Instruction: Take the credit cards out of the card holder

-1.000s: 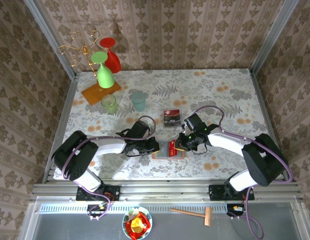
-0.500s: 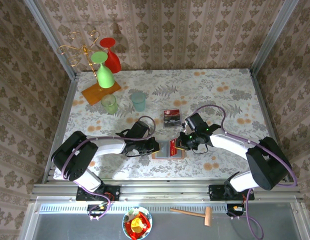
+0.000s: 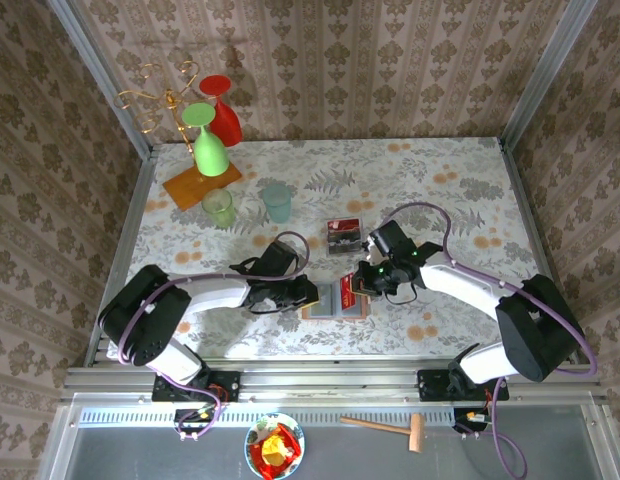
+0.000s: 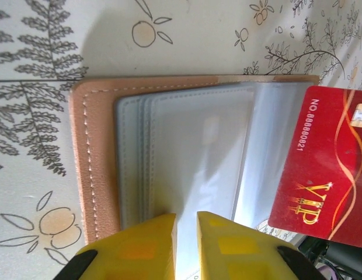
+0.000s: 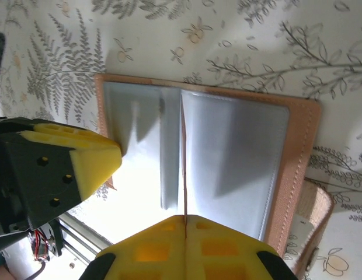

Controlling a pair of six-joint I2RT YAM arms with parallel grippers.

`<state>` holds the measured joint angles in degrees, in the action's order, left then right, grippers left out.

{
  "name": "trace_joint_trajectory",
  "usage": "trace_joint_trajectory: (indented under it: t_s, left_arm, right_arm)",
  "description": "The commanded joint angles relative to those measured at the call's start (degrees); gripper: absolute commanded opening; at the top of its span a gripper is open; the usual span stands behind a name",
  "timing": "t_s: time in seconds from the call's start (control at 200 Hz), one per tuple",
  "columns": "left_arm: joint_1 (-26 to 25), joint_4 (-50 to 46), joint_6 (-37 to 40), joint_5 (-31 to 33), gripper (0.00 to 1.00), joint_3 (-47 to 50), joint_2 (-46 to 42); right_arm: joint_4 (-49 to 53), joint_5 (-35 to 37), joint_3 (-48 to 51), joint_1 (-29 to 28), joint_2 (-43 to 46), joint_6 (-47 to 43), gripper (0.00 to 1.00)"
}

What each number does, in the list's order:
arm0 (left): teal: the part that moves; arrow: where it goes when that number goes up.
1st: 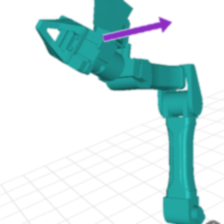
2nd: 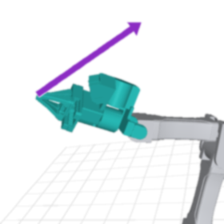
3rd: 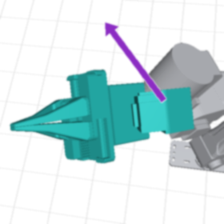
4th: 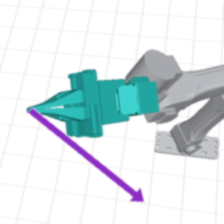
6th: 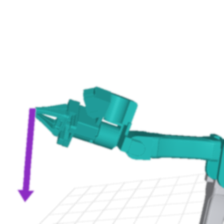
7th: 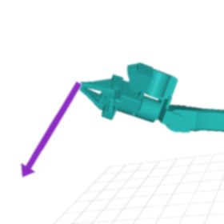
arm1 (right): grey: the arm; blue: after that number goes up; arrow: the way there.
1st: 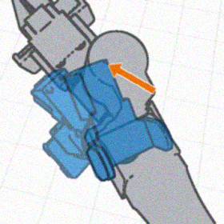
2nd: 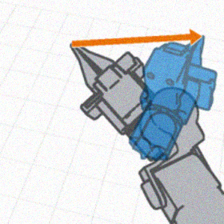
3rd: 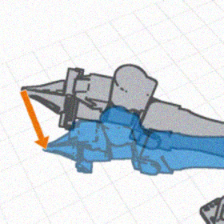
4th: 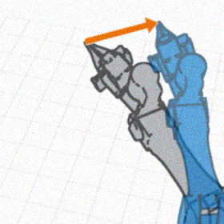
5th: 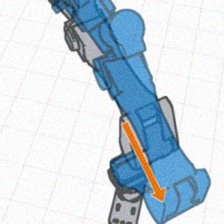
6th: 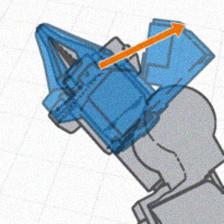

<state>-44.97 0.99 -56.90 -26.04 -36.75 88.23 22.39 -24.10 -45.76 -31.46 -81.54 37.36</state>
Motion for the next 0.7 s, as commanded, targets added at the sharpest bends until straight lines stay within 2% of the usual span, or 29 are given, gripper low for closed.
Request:
trace_joint_trajectory:
  t_s: [0.0,0.125,0.25,0.42,0.57,0.695]
  left_arm:
    - [0.1,-3.3,1.0,0.9,0.19,-2.1,-2.3]
    - [0.4,-4.1,1.3,1.2,0.19,-2.3,-3.4]
    - [0.9,-4.2,1.4,1.3,0.19,-1.9,-4.7]
    - [1.9,-4.1,1.7,1.4,0.2,-1.1,-6.5]
    - [2.9,-4.2,2.1,1.7,0.21,-0.2,-8.3]
    - [3.9,-4.4,2.2,1.6,0.21,1.0,-9.5]
  right_arm:
    - [4.3,1.3,-2.8,-0.2,3.2,-7.6,0.06]
    - [8.0,3.4,-5.5,-0.2,3.5,-16.4,0.05]
    - [13.1,7.0,-8.5,-0.2,3.7,-28.6,0.01]
    - [20.1,11.3,-14.3,-0.2,2.2,-44.8,0.0]
    - [26.6,16.7,-21.6,-0.1,-4.0,-55.0,0.02]
    - [31.5,17.1,-27.1,-0.1,-8.1,-63.4,0.03]
